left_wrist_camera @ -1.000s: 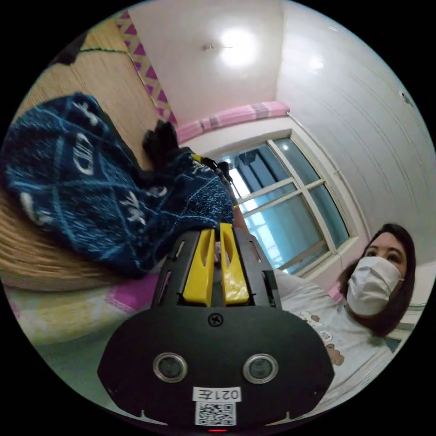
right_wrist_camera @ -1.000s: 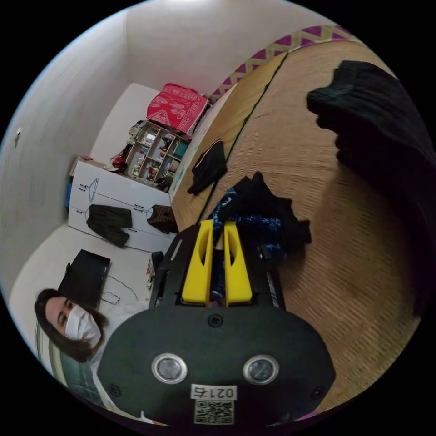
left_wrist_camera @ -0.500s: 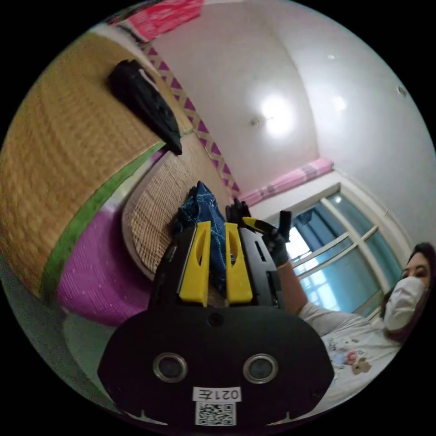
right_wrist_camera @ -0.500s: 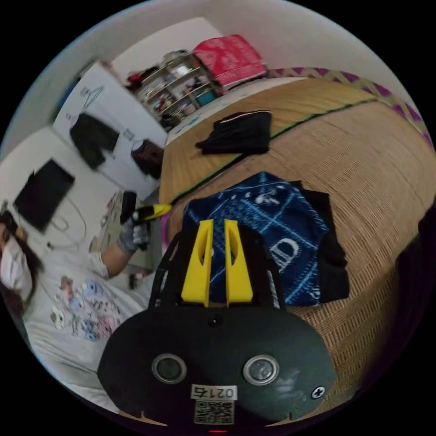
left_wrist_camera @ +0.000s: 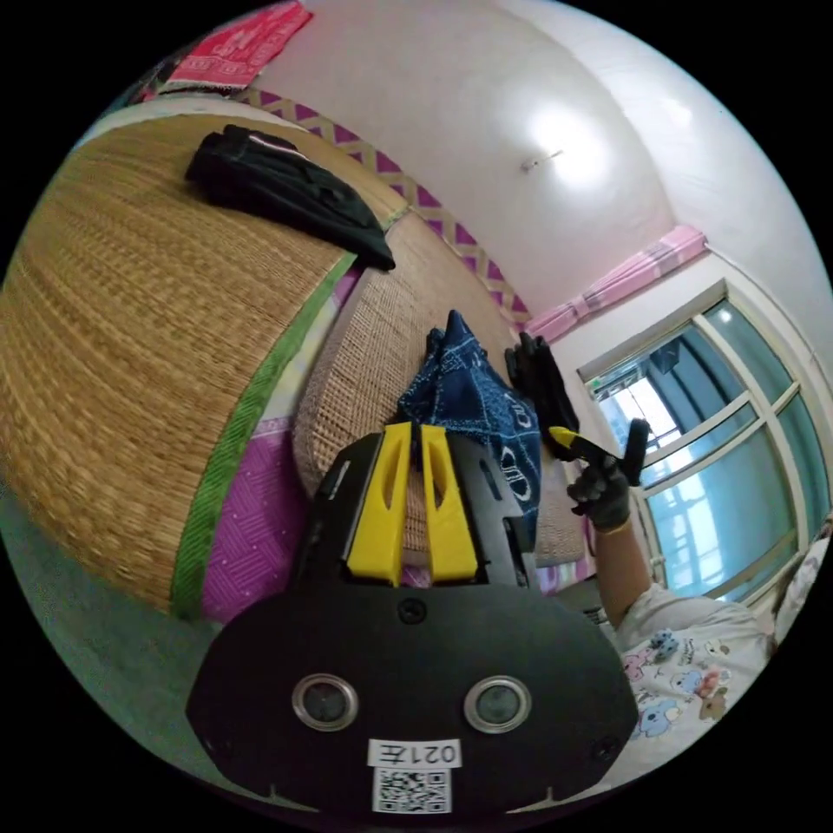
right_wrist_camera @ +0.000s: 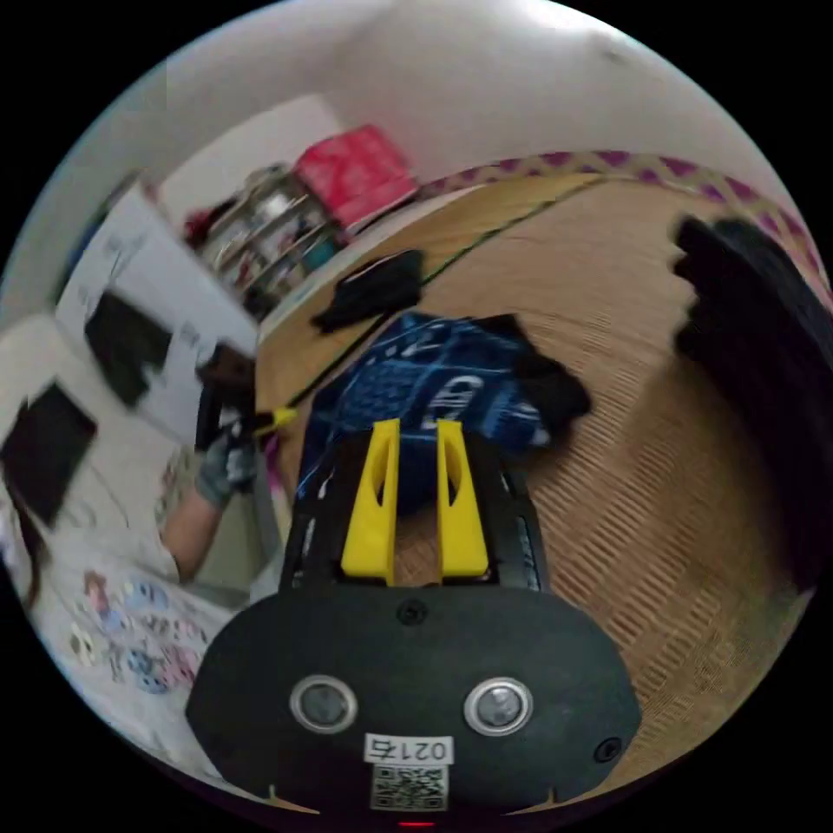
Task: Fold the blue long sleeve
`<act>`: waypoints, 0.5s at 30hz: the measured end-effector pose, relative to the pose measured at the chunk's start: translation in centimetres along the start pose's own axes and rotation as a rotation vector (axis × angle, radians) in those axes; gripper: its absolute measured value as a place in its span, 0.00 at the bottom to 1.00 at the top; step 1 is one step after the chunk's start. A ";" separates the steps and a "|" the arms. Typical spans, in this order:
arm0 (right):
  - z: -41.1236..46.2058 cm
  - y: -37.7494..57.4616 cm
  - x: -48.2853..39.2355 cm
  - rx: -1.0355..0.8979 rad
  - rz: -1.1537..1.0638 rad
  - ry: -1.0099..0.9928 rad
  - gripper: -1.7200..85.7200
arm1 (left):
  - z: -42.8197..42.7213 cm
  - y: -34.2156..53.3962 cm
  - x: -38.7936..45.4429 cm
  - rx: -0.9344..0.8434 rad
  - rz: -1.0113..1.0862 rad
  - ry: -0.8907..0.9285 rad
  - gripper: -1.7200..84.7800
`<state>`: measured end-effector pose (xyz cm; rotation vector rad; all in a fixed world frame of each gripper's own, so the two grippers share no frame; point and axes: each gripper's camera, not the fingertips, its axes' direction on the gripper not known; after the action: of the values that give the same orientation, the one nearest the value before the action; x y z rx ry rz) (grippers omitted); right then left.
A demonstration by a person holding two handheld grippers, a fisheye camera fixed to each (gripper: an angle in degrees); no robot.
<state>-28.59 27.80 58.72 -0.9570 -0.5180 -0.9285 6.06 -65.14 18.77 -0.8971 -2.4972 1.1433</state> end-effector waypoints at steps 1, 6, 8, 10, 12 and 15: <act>-1.4 0.6 3.6 0.047 0.129 0.002 0.12 | -0.3 -0.2 -0.3 -0.003 -0.018 0.051 0.11; -0.6 2.4 14.1 0.027 0.405 -0.199 0.17 | 1.4 -2.0 0.0 -0.129 -0.040 0.106 0.17; 1.0 2.5 16.6 0.028 0.463 -0.349 0.18 | 2.0 -2.8 0.3 -0.168 -0.038 0.098 0.18; 1.8 2.2 17.6 0.048 0.479 -0.402 0.18 | 2.1 -4.0 0.6 -0.197 -0.036 0.087 0.18; 2.2 1.6 18.3 0.048 0.476 -0.417 0.18 | 2.0 -4.8 0.6 -0.216 -0.041 0.094 0.18; 2.8 1.0 19.5 0.051 0.484 -0.437 0.17 | 1.7 -5.9 0.0 -0.224 -0.070 0.120 0.17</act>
<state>-17.46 21.99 73.91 -1.1783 -0.6346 -0.2678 2.73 -69.07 22.04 -0.8968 -2.5691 0.7750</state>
